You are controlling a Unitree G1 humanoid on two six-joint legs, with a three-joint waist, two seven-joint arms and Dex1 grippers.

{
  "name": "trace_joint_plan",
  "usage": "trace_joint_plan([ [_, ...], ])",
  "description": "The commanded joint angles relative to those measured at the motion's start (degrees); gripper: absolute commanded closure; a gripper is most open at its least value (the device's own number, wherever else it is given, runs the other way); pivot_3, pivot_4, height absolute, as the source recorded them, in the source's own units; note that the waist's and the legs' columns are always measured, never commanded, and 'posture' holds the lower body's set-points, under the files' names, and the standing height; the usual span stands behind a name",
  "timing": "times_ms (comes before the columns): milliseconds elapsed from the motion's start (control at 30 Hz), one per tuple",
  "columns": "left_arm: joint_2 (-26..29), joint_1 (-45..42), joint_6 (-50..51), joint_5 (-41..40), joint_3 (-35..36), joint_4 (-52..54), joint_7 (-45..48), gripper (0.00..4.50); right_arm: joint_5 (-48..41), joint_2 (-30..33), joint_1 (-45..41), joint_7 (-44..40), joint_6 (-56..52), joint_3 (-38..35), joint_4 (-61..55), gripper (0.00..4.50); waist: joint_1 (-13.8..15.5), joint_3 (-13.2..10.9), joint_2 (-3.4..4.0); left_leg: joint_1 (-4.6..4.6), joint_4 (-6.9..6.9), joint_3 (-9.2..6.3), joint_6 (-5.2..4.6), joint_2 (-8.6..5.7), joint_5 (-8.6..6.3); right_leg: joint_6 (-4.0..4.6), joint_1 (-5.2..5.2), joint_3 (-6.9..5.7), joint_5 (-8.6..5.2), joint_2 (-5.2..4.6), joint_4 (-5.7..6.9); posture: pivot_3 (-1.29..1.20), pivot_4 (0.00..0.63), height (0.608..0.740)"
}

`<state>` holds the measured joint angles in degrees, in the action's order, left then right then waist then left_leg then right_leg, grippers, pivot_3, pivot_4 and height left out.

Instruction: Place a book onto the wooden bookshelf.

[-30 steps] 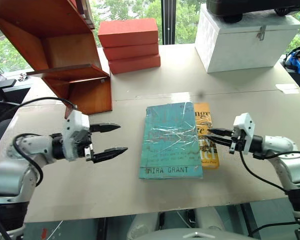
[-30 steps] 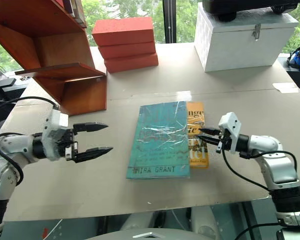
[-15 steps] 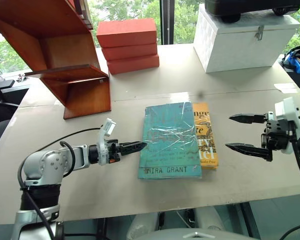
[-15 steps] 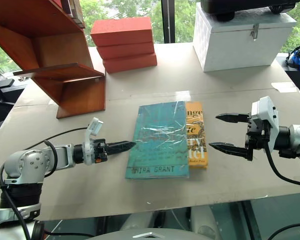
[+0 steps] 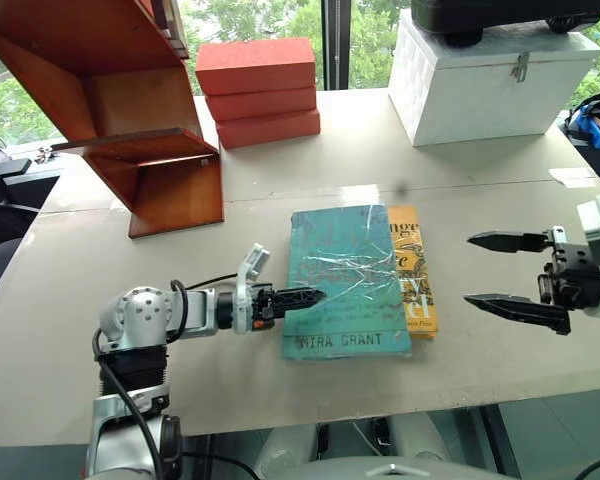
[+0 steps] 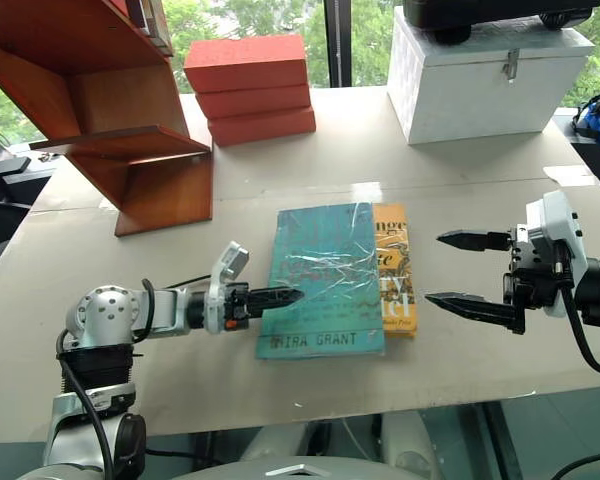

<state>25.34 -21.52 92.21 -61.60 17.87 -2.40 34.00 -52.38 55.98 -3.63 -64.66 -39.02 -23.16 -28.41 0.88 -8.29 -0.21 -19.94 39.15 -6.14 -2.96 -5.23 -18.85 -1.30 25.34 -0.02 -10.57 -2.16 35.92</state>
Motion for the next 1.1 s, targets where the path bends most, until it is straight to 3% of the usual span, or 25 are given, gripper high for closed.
trace_joint_plan([
  [33, 0.6, -0.4, 0.3, -4.2, 3.3, 1.8, 0.3, 3.25, -1.5, 0.1, -0.5, 0.2, 0.3, -1.9, -0.4, 0.00, 0.0, 0.0, 0.00, 0.00, 0.00, 0.00, 0.00, 0.00, 0.00, 0.00, 0.00, 0.00, 0.00, 0.00, 0.00, 0.00, 0.150, 0.740],
  [100, 0.4, -0.9, 0.2, -6.0, 5.5, 3.3, 0.0, 4.29, -1.9, -0.4, -1.1, 0.7, 0.3, -2.0, 0.3, 0.00, 0.0, 0.0, 0.00, -0.01, 0.01, 0.00, 0.00, 0.00, 0.00, 0.00, 0.00, 0.00, 0.00, -0.01, -0.01, 0.00, 0.150, 0.740],
  [133, 0.2, -1.5, -0.1, -7.5, 6.8, 4.2, -0.1, 4.45, -2.3, -0.7, -1.6, 1.0, 0.2, -2.0, 0.9, 0.00, 0.0, 0.0, -0.02, -0.01, 0.02, 0.01, 0.00, 0.00, 0.00, 0.00, -0.01, 0.01, 0.00, -0.01, -0.01, 0.00, 0.150, 0.740],
  [233, 2.1, -3.8, -8.5, -7.6, 7.4, 13.2, 2.7, 4.45, -2.9, -1.5, -3.9, 2.2, 0.3, -1.9, 3.5, 0.00, 0.0, -0.1, -0.09, -0.01, 0.04, 0.01, 0.01, 0.00, 0.00, 0.00, 0.00, 0.01, 0.00, -0.01, 0.00, 0.00, 0.150, 0.740],
  [300, 6.5, -5.5, -20.3, 0.4, 3.5, 20.9, 7.0, 4.45, -2.5, -1.9, -6.4, 3.4, 0.4, -1.1, 5.1, 0.00, 0.0, -0.1, -0.21, -0.02, 0.04, 0.01, 0.03, 0.00, 0.00, 0.01, 0.00, 0.00, 0.00, -0.01, 0.00, 0.00, 0.150, 0.740],
  [467, 17.9, -14.6, -39.1, 14.9, -4.0, 26.3, 13.8, 4.45, -4.1, -4.1, -13.6, 6.7, -1.1, 0.7, 8.6, 0.00, 0.0, -0.1, -0.19, -0.03, -0.01, 0.06, 0.07, 0.00, 0.02, 0.02, 0.02, 0.01, 0.00, -0.01, -0.03, 0.00, 0.150, 0.740],
  [600, 19.2, -23.6, -51.2, 25.1, -8.9, 25.0, 11.6, 4.45, -0.4, -5.5, -17.2, 6.5, 0.9, 3.7, 11.7, 0.00, 0.2, -0.2, -0.23, -0.05, -0.03, 0.07, 0.06, -0.02, 0.02, 0.02, 0.02, 0.01, 0.00, -0.03, -0.09, 0.00, 0.150, 0.740],
  [700, 23.8, -25.7, -62.6, 38.2, -13.9, 24.7, 11.4, 4.45, -0.6, -7.5, -22.0, 8.1, 0.4, 5.0, 14.0, 0.00, -0.1, -0.2, -0.24, -0.07, -0.04, 0.08, 0.05, -0.02, 0.02, 0.01, 0.04, 0.02, 0.01, -0.03, -0.11, 0.00, 0.150, 0.740],
  [833, 35.2, -24.4, -78.7, 58.9, -17.7, 19.7, 8.8, 4.45, -0.8, -11.1, -27.7, 9.3, 0.5, 6.0, 17.8, 0.00, -0.9, -0.2, -0.20, -0.06, -0.26, 0.30, 0.06, 0.04, 0.03, 0.03, 0.27, 0.25, 0.01, 0.06, -0.03, 0.00, 0.150, 0.740],
  [1000, 44.1, -19.3, -87.8, 71.5, -16.7, 12.5, 6.4, 4.45, 2.9, -15.0, -31.6, 11.6, 2.4, 8.6, 20.2, 0.00, -0.8, -0.2, -0.19, -0.06, -0.53, 0.32, 0.08, 0.04, 0.06, 0.03, 0.38, 0.31, 0.00, 0.07, -0.10, 0.00, 0.150, 0.740],
  [1100, 46.5, -17.5, -90.0, 75.4, -15.2, 9.7, 4.9, 4.45, 2.3, -17.2, -34.5, 13.4, 1.7, 8.3, 21.2, 0.00, -0.5, -0.3, -0.17, -0.14, -0.54, 0.32, 0.07, 0.03, 0.06, 0.02, 0.44, 0.29, 0.01, 0.06, -0.12, 0.00, 0.150, 0.740],
])
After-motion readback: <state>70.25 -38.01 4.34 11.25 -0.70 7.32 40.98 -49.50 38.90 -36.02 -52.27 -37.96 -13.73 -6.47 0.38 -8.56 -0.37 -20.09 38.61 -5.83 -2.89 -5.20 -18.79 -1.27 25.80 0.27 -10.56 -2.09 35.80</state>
